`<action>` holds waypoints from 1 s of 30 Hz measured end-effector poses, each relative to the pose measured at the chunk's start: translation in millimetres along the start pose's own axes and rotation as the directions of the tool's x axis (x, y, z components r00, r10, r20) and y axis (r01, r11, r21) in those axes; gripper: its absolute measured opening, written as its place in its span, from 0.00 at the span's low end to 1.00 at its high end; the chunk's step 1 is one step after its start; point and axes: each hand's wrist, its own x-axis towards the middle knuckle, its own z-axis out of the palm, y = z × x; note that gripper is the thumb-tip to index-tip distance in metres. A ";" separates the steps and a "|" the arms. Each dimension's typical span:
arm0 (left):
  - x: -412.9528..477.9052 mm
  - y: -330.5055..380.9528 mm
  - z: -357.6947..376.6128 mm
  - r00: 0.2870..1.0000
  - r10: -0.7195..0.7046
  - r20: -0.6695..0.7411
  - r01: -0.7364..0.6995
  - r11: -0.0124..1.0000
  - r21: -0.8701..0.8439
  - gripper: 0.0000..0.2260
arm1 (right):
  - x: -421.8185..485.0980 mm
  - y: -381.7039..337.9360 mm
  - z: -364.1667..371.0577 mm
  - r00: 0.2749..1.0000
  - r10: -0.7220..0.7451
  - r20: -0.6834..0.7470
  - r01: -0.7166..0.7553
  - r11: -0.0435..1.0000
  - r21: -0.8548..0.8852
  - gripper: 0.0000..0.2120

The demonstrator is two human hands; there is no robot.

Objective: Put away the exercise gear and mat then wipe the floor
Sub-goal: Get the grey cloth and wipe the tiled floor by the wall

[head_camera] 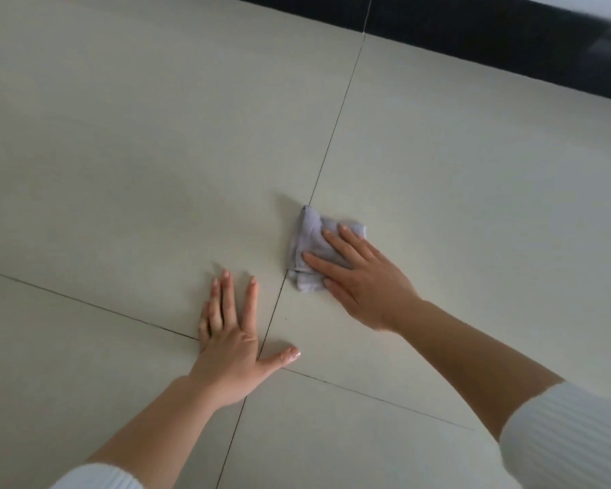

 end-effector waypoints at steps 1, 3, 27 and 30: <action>-0.2 0.2 -0.8 1.000 0.001 0.014 -0.001 1.000 -0.003 0.56 | -19.5 9.3 3.5 0.999 0.040 0.009 -0.040 0.999 -0.014 0.24; -0.3 0.9 -2.6 0.999 0.002 0.043 -0.001 1.000 -0.009 0.56 | -52.1 32.6 2.7 0.951 0.308 -0.022 -0.308 0.951 0.020 0.26; -1.0 2.8 -12.6 0.997 0.051 0.061 -0.050 0.998 -0.023 0.61 | -141.2 -141.1 39.4 0.848 0.518 0.108 -0.523 0.852 0.022 0.23; -3.2 2.1 -13.2 0.995 0.065 0.072 -0.063 0.998 -0.028 0.62 | -163.9 -129.9 42.9 0.819 0.556 0.140 -0.561 0.828 -0.005 0.24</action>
